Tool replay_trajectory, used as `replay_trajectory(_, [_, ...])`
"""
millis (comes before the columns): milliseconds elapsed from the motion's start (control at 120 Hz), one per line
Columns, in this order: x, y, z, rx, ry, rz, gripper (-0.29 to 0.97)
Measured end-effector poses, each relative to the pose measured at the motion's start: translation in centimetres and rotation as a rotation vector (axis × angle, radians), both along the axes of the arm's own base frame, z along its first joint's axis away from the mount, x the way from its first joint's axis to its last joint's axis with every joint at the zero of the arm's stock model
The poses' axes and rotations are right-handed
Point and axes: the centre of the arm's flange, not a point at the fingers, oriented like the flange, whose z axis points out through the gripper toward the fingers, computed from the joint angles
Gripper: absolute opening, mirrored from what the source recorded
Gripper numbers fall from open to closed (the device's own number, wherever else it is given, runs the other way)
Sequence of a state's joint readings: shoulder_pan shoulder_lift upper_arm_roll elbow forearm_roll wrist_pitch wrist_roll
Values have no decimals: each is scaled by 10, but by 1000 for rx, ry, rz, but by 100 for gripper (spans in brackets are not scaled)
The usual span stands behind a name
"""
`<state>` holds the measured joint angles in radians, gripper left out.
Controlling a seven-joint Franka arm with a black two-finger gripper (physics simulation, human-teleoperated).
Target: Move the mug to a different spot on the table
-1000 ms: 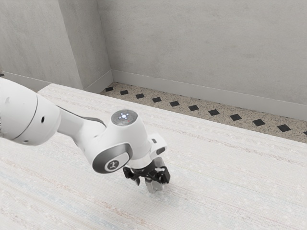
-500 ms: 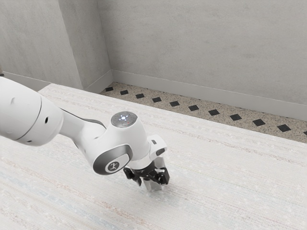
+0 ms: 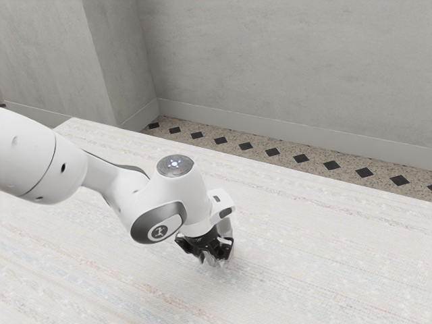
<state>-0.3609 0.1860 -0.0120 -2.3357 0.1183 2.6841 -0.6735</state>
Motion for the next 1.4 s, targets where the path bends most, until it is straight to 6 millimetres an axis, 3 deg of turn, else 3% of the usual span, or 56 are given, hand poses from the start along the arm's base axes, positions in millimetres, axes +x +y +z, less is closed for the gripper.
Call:
replay_trajectory(133, [3,4,2,14,-8,-8,19])
replay_trajectory(517, [36,19,40,129,-71,-82,10])
replay_trajectory(775, [38,31,68,198,-108,-128,8])
replay_trajectory(1042, [39,64,59,288,-87,-151,11])
replay_trajectory(1233, [29,110,35,292,-55,-108,12])
replay_trajectory(1400, [22,116,28,259,-78,-103,14])
